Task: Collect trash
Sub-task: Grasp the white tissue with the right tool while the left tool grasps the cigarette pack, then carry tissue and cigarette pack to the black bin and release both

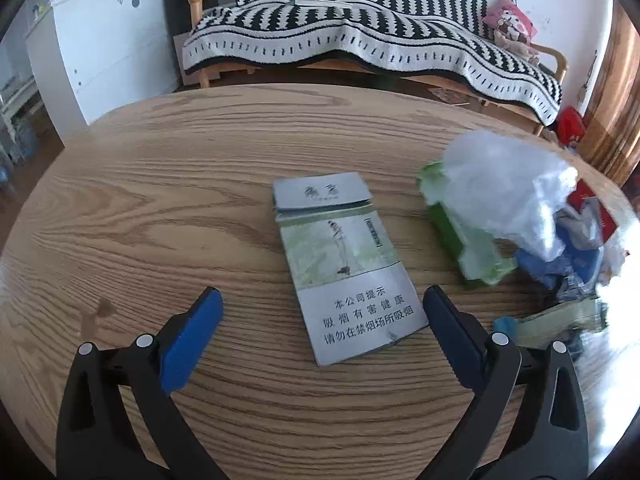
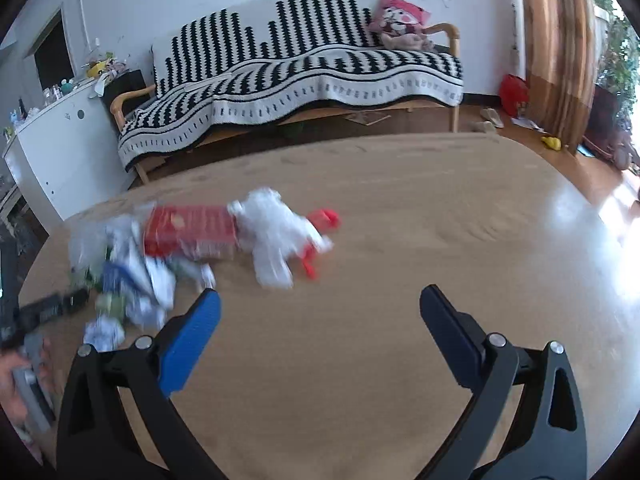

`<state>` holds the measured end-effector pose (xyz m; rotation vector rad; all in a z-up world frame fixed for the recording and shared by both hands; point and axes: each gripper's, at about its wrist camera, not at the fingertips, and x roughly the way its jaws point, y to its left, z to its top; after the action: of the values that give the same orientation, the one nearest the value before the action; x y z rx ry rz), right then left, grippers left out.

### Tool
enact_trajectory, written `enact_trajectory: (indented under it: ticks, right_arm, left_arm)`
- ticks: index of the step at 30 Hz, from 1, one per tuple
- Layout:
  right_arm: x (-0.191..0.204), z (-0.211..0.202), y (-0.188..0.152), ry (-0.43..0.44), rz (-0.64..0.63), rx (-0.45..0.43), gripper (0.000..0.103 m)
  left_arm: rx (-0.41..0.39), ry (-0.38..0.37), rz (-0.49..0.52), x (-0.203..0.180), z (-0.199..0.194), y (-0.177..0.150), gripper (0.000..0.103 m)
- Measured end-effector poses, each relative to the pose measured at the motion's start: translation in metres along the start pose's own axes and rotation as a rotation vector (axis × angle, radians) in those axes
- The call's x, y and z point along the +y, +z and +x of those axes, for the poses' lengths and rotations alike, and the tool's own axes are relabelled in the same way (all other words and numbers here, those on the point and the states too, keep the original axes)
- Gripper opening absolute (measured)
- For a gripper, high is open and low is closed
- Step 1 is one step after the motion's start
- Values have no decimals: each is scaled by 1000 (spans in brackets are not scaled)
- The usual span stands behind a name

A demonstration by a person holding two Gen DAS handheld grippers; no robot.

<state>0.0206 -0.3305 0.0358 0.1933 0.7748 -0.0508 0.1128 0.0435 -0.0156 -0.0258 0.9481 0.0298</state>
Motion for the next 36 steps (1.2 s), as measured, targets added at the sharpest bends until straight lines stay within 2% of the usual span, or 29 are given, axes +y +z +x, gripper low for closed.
enact_trajectory:
  ticks: [3, 6, 9, 12, 13, 14, 15, 16, 17, 20, 23, 26, 31, 33, 36]
  right_arm:
    - [20, 28, 22, 8, -68, 13, 96]
    - [40, 55, 40, -27, -192, 23, 95]
    - [46, 75, 51, -36, -233, 49, 85]
    - [49, 93, 55, -14, -247, 89, 65]
    - [49, 99, 56, 6, -244, 113, 46]
    - [49, 102, 55, 25, -228, 132, 23]
    - [50, 103, 55, 29, -216, 135, 20]
    - [51, 101, 54, 30, -210, 126, 17]
    - [53, 96, 52, 37, -207, 111, 16]
    - [54, 75, 53, 64, -170, 48, 16]
    - [50, 33, 59, 99, -108, -64, 16]
    - [39, 1, 59, 127, -35, -131, 16]
    - [17, 9, 35, 137, 66, -32, 16]
    - [12, -4, 32, 157, 99, -47, 16]
    - [5, -46, 28, 221, 160, -116, 16]
  left_arm:
    - [0, 4, -5, 10, 2, 1, 97]
    - [2, 15, -12, 17, 4, 3, 97]
    - [5, 25, -12, 21, 6, 7, 97]
    - [-5, -5, -23, 26, 6, 9, 97]
    - [-18, -31, -35, 28, 4, 8, 82]
    - [-44, -46, -38, 30, -1, 9, 60]
    - [-34, -50, -39, 31, -3, 11, 53]
    - [-29, -79, -59, 33, -3, 12, 53]
    - [-22, -113, -98, 37, -5, 13, 53]
    - [-23, -150, -112, 38, -9, 14, 53]
    - [-52, -157, -120, 35, -19, 16, 53]
    - [-87, -159, -114, 29, -30, 17, 53]
    - [-96, -173, -104, 15, -41, 12, 53]
    - [-110, -208, -101, 11, -53, 9, 53]
    - [-150, -317, -79, -7, -88, -2, 53]
